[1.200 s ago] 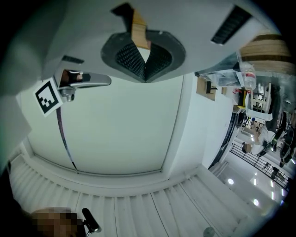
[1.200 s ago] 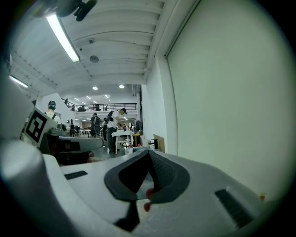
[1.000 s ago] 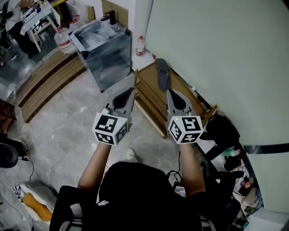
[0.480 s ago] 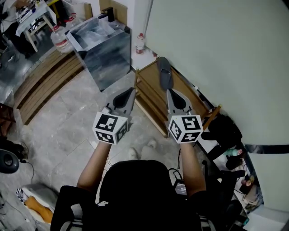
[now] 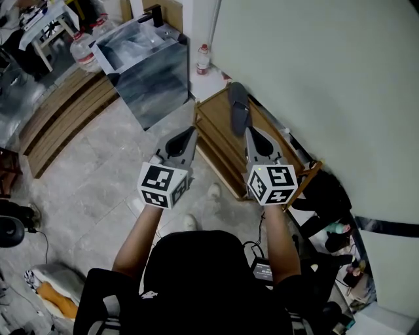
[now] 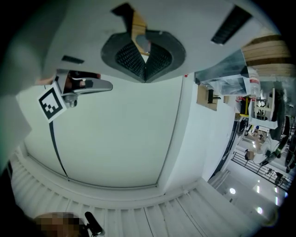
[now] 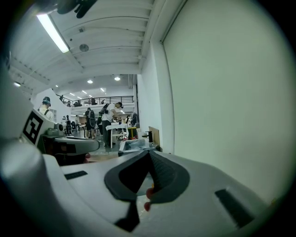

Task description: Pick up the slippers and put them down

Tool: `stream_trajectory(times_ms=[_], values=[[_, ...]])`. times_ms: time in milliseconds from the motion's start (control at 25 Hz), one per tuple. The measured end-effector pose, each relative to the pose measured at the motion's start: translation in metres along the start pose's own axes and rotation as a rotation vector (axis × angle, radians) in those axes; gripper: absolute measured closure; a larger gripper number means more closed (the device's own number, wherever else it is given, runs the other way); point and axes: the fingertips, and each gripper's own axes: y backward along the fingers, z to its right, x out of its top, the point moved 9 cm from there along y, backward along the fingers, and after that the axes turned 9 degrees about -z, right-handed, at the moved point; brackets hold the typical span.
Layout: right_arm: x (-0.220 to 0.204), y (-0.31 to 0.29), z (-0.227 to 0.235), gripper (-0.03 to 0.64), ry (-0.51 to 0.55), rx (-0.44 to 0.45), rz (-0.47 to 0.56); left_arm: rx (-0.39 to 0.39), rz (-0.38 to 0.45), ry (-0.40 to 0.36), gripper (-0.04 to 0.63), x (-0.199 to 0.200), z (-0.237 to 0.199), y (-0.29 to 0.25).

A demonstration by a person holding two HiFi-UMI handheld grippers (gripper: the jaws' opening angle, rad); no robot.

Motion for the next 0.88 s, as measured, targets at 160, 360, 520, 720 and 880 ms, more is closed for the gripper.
stream_trajectory(times_ms=[160,360,520,720,880], values=[[0.004,-0.027,0.024,0.626,-0.002,0.015,-0.023,0.015,-0.01,0.007,0.591,0.004,-0.009,-0.03],[-0.001,-0.062,0.058,0.626,-0.021,0.036,-0.062,0.023,-0.039,0.028,0.591,0.01,-0.017,-0.075],[-0.009,-0.09,0.085,0.626,-0.02,0.048,-0.108,0.033,-0.056,0.018,0.591,0.005,-0.023,-0.111],[-0.018,-0.119,0.118,0.626,-0.034,0.06,-0.161,0.018,-0.134,0.046,0.591,-0.001,-0.023,-0.149],[-0.031,-0.142,0.137,0.626,-0.032,0.084,-0.208,0.026,-0.171,0.058,0.591,-0.007,-0.026,-0.174]])
